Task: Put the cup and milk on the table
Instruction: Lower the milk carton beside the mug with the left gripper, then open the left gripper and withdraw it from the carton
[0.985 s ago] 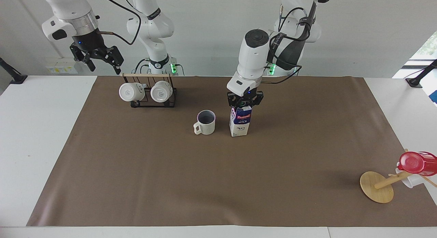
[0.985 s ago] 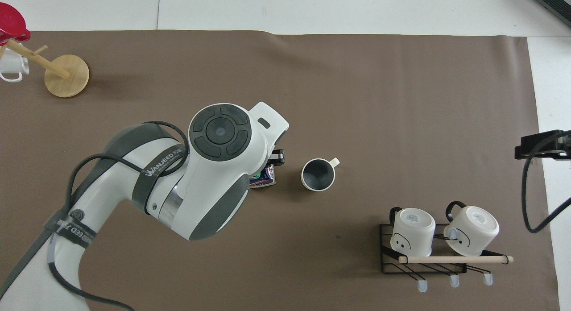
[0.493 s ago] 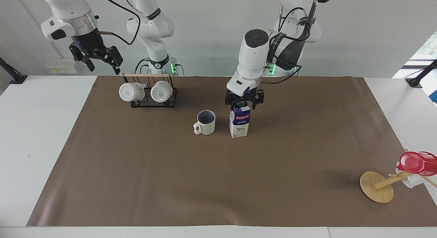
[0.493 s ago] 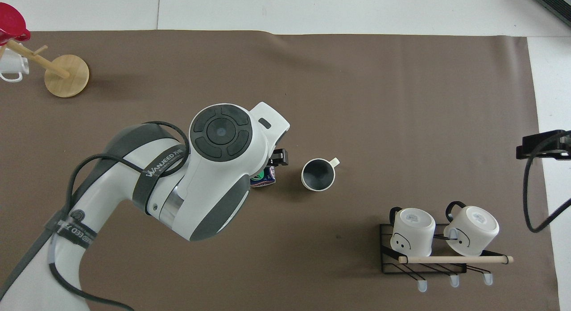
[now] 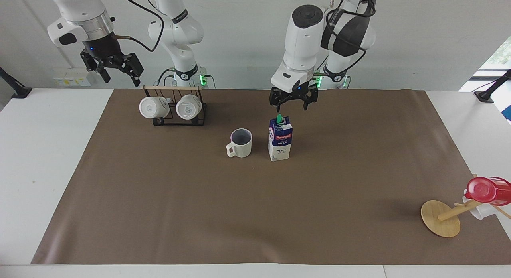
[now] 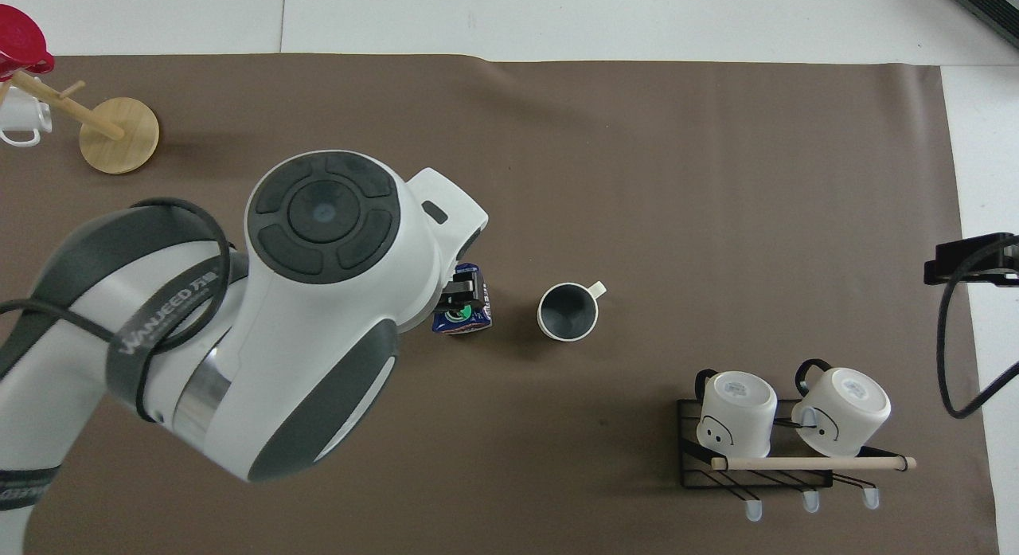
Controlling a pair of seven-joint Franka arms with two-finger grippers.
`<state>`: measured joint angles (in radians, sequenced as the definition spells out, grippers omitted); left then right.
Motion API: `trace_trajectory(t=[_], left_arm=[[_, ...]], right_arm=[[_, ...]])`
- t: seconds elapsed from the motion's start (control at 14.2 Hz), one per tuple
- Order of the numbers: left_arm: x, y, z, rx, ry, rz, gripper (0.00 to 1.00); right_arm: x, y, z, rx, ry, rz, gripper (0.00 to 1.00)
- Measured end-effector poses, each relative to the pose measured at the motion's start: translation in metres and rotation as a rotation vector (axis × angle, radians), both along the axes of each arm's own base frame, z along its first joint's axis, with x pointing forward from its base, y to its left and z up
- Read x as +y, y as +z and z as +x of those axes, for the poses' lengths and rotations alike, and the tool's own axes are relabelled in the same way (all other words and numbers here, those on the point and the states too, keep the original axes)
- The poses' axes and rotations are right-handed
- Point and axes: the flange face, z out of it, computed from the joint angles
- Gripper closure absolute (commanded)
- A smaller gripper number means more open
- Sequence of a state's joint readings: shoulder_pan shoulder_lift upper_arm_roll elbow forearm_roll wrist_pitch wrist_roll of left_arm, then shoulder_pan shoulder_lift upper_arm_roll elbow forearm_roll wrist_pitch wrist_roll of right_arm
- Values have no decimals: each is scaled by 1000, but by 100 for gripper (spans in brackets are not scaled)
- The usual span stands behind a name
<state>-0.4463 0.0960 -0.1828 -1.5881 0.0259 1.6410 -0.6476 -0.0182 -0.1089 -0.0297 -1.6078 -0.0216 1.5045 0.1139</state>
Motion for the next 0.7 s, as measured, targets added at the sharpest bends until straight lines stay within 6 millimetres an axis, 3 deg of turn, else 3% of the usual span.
trace_trajectory(t=[0.35, 0.7], left_arm=[[81, 46, 8, 6, -48, 14, 0], [163, 61, 27, 18, -96, 14, 0]], right_arm=[[0, 1, -1, -2, 0, 0, 0], [0, 1, -1, -2, 1, 0, 0]])
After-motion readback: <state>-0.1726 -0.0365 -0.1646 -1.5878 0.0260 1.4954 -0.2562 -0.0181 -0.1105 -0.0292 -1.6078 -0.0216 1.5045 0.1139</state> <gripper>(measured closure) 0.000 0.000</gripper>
